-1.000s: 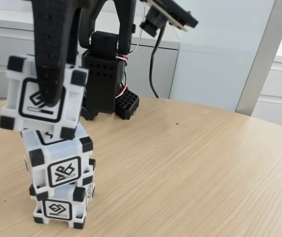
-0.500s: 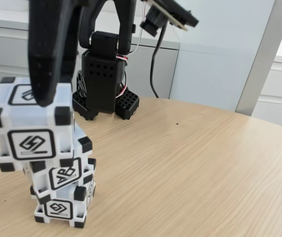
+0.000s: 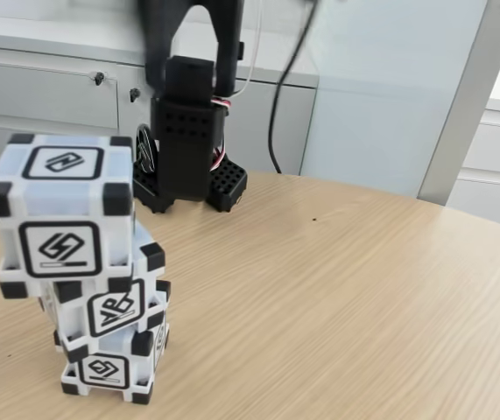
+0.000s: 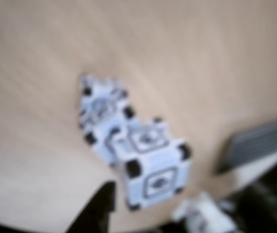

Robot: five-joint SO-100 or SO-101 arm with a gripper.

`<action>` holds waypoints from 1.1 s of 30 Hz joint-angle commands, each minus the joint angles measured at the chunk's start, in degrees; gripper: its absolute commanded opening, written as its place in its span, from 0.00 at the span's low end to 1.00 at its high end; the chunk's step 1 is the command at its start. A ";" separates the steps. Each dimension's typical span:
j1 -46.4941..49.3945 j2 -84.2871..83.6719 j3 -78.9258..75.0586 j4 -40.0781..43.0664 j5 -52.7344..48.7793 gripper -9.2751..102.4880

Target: Stack cubes from left to right.

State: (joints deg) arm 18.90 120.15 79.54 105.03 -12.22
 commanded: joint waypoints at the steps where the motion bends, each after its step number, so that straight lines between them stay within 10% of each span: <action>1: -4.83 9.93 -1.76 4.13 1.67 0.21; 18: -7.91 52.03 11.69 3.16 -6.59 0.08; 33: -7.91 63.98 70.31 -35.77 -7.56 0.08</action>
State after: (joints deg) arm 10.81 183.87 142.29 75.85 -20.13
